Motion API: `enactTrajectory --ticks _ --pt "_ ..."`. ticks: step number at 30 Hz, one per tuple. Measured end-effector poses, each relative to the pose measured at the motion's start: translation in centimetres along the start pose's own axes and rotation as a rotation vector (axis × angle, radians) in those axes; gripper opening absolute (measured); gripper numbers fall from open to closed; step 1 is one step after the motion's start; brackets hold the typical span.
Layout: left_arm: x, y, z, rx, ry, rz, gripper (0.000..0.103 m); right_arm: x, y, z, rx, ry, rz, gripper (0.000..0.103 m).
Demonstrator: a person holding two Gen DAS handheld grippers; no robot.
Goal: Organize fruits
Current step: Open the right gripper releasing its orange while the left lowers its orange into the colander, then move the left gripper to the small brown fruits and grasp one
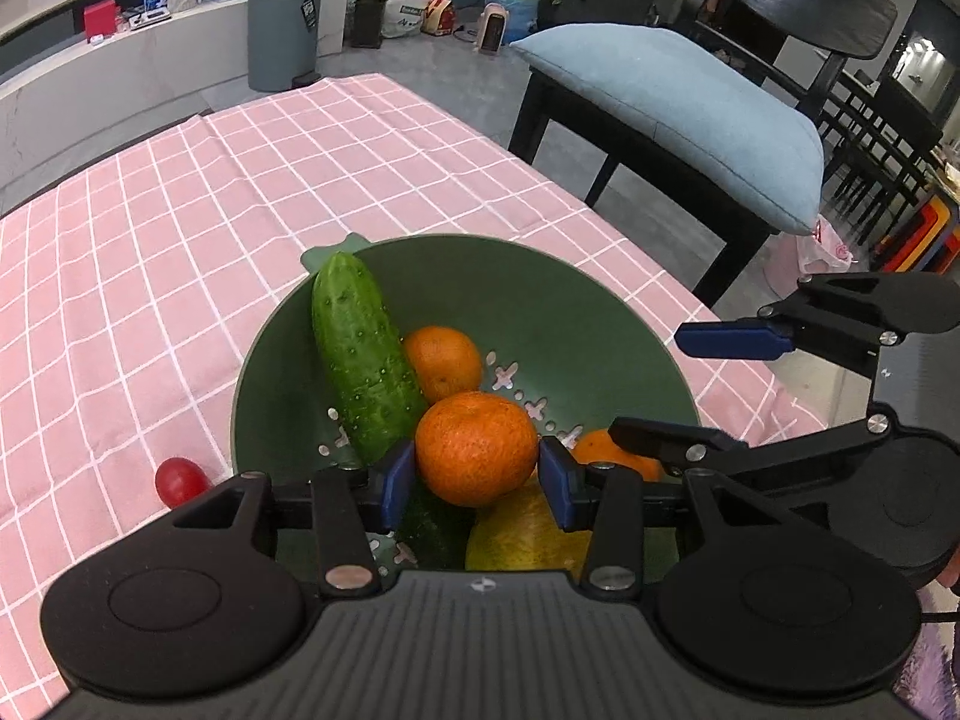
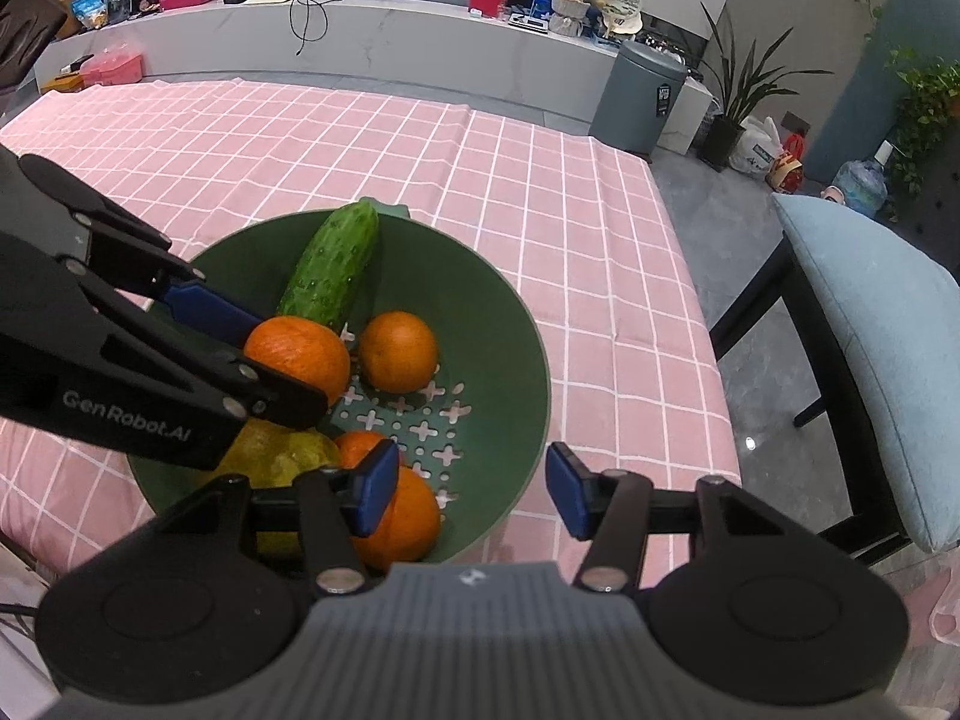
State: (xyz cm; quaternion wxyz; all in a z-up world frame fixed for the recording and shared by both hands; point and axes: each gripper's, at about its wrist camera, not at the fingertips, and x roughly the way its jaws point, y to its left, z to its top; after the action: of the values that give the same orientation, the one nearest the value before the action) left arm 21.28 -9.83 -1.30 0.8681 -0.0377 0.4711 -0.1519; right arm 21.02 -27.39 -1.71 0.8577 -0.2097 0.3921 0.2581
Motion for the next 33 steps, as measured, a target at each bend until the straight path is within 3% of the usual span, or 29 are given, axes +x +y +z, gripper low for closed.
enactTrajectory --ticks 6,12,30,33 --pt "-1.2 -0.5 -0.1 0.025 -0.03 -0.006 0.061 -0.4 0.3 -0.2 0.004 0.001 -0.011 0.053" --pt "-4.1 -0.6 -0.6 0.061 -0.089 0.032 0.061 -1.7 1.2 0.2 0.045 -0.038 -0.037 0.065" --pt "-10.7 6.0 -5.2 0.03 -0.146 0.139 0.061 -5.1 9.4 1.7 0.176 -0.128 0.021 0.066" --pt "-11.2 7.5 -6.2 0.02 -0.152 0.151 0.061 -5.3 11.1 1.5 0.222 -0.13 0.049 0.061"
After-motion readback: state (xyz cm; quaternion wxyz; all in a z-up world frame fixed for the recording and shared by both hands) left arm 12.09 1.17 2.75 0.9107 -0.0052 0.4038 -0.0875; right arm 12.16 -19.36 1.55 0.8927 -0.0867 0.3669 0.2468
